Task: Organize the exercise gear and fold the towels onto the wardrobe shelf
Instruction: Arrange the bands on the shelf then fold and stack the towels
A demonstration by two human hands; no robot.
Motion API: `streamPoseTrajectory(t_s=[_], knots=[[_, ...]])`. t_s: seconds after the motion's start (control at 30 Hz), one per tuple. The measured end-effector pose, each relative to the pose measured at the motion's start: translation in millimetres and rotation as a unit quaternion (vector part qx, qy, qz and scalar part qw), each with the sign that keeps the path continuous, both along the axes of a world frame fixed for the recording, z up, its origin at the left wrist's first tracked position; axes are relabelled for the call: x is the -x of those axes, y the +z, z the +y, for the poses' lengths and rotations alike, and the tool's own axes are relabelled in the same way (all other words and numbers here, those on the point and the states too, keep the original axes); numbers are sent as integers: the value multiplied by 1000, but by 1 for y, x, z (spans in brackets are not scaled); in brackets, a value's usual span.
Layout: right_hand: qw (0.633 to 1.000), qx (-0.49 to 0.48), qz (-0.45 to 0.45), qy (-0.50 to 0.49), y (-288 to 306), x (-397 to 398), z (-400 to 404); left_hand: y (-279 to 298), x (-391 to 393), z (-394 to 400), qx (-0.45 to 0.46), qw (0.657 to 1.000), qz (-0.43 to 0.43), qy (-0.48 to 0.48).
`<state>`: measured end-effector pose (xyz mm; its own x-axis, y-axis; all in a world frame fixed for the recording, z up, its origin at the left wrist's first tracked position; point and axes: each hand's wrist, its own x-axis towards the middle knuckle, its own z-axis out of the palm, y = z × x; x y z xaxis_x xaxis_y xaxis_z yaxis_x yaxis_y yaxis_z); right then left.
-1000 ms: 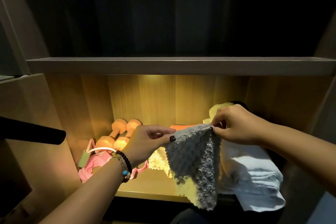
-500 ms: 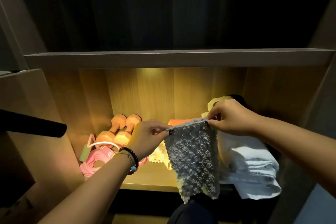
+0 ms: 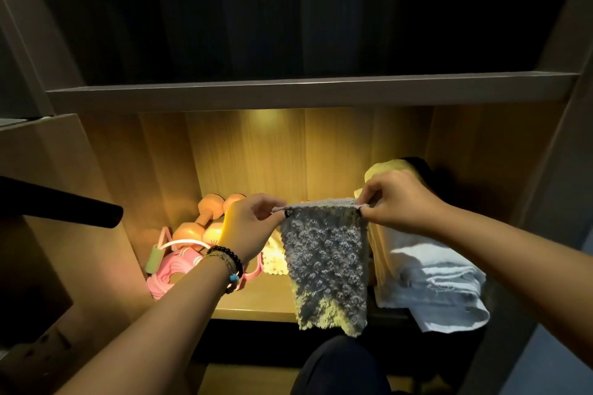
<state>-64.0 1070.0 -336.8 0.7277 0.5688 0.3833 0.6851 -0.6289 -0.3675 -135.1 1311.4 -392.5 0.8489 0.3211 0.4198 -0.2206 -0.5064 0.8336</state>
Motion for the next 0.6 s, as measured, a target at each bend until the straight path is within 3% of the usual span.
streamPoseTrajectory(t_s=[0.2,0.3,0.43,0.6], knots=[[984,-176,9,-8,-23,21,-5,-8,19,-13,-26,999,19,-17],[993,-111,33,11,-38,29,-13,-18,28,-21,-47,998,37,-20],[998,-24,58,12,-51,35,-15,-36,35,-23,-6,998,62,-32],[991,-78,107,-28,-62,31,-2,-42,40,-18,44,995,85,-10]])
